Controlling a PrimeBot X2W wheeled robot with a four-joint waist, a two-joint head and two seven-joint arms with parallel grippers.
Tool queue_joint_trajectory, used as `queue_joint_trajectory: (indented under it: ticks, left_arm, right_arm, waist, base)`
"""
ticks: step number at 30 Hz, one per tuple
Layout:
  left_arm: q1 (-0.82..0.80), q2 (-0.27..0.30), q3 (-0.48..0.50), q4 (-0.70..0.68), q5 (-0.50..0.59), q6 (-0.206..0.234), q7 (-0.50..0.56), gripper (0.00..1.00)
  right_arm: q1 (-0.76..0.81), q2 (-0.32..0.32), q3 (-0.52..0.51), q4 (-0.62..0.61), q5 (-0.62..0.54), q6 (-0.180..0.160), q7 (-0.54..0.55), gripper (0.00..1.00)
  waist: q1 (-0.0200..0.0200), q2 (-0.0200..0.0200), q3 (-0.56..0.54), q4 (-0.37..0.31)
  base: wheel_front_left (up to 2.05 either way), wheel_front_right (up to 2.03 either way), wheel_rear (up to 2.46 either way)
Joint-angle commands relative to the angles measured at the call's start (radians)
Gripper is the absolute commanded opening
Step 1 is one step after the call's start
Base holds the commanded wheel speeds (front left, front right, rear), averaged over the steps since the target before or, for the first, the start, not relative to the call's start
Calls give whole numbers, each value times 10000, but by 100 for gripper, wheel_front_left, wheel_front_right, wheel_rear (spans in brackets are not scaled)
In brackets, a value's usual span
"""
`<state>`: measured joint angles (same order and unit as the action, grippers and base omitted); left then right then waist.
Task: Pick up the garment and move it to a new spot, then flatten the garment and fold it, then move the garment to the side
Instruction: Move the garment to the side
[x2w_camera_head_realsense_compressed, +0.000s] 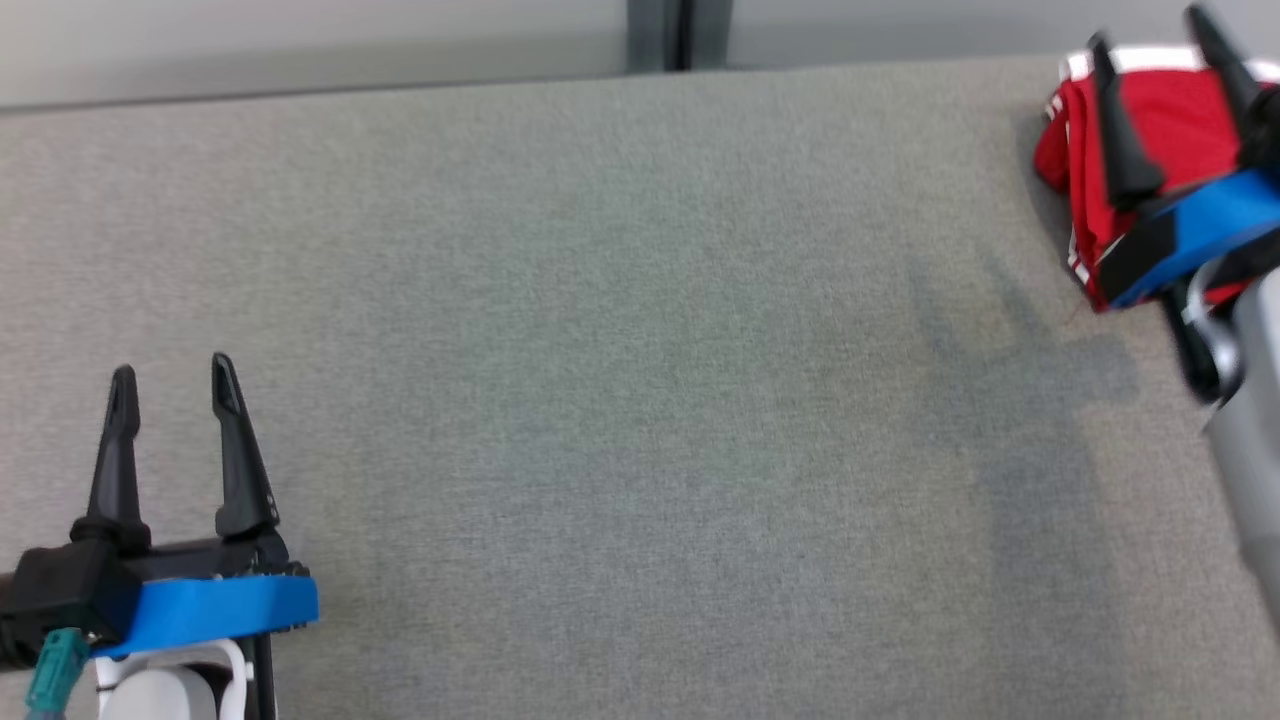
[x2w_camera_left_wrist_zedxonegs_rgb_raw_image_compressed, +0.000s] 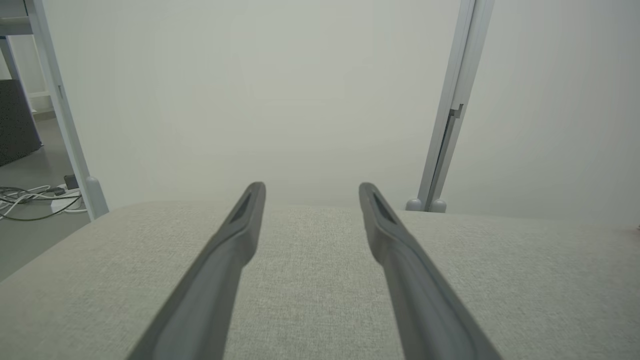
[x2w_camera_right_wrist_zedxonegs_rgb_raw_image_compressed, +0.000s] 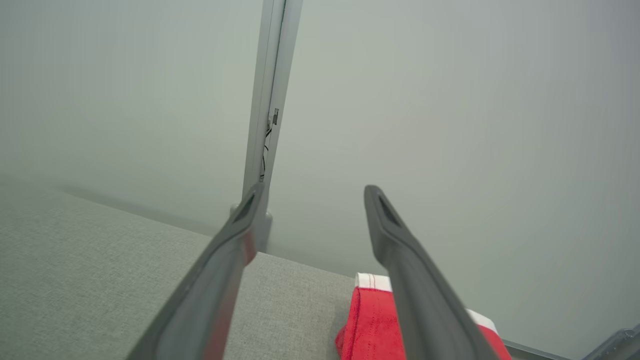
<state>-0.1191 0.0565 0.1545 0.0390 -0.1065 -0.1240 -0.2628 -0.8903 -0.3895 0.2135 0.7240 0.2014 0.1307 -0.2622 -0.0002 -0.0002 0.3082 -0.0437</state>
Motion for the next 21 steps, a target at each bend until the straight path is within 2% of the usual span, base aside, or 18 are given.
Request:
queue_joint_trajectory:
  ticks: [1,5,8,10,21]
  left_arm:
    - [202,-23,42,114,-65,-48,-23,100]
    - [547,-44,-20,412,-125,-54,-23,100]
    - [680,-54,-77,533,-154,-50,-23,100]
    - [806,-56,-175,670,-158,-57,-24,100]
    - [1138,-62,-308,1105,-269,-21,-24,100]
  right_arm:
    - [827,352,-132,-622,-80,2,-29,100]
    - [2303,953,-582,-1779,0,0,-28,100]
    - [3044,1260,-819,-2201,41,2,-30,100]
    - [4054,1665,-1296,-2757,105,2,-30,100]
    - [6794,2635,-2274,-3988,-372,2,-31,100]
  waist:
    - [2,2,-411,-8]
    - [2,2,-1010,266]
    - [2,2,-1234,411]
    - [2,2,-1480,602]
    - [2,2,-2033,651]
  base:
    - [0,0,0]
    - [0,0,0]
    - [0,0,0]
    - [0,0,0]
    - [0,0,0]
